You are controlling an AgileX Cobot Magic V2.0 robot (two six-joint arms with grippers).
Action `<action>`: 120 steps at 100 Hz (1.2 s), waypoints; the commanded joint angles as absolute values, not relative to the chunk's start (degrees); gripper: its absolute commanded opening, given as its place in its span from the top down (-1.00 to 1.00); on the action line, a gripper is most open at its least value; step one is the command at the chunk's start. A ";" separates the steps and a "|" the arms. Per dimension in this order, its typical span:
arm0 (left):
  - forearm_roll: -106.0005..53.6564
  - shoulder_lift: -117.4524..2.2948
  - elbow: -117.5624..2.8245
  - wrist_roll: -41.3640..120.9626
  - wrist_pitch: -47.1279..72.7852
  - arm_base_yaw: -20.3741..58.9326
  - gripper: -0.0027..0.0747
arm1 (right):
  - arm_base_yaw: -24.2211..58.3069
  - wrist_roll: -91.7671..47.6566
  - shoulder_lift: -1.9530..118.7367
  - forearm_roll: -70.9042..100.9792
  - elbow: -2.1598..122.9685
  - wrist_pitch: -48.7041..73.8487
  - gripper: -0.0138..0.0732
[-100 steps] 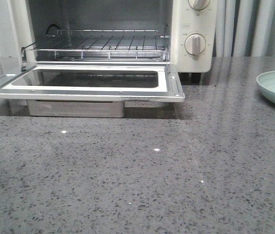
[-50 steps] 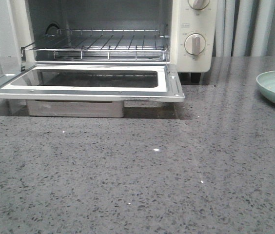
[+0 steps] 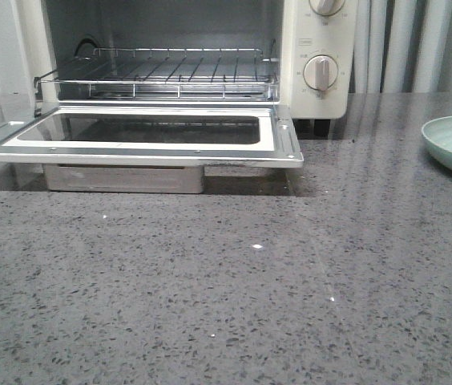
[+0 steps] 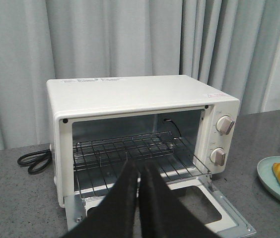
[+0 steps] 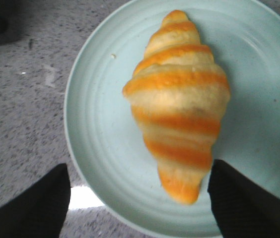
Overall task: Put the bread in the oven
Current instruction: 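Lower the right gripper onto the striped bread roll and grasp it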
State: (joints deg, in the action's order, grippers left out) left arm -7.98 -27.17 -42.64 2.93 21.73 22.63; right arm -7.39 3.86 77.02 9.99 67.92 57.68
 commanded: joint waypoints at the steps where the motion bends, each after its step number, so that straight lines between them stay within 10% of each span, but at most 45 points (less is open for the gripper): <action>1: -8.69 -27.43 -44.58 2.47 17.65 22.32 0.99 | -7.61 3.22 79.03 8.39 71.17 56.27 -0.51; 64: -9.11 -27.43 -44.58 2.47 17.55 22.32 0.99 | -7.61 3.22 88.17 3.96 72.06 53.32 -0.48; 98: -7.11 -25.46 -44.58 2.47 17.80 22.32 0.99 | -7.61 3.22 88.17 3.96 72.06 54.40 0.86; 120: -6.15 -19.25 -44.96 2.47 22.46 22.32 0.99 | -6.24 3.13 87.49 3.96 75.35 59.92 0.84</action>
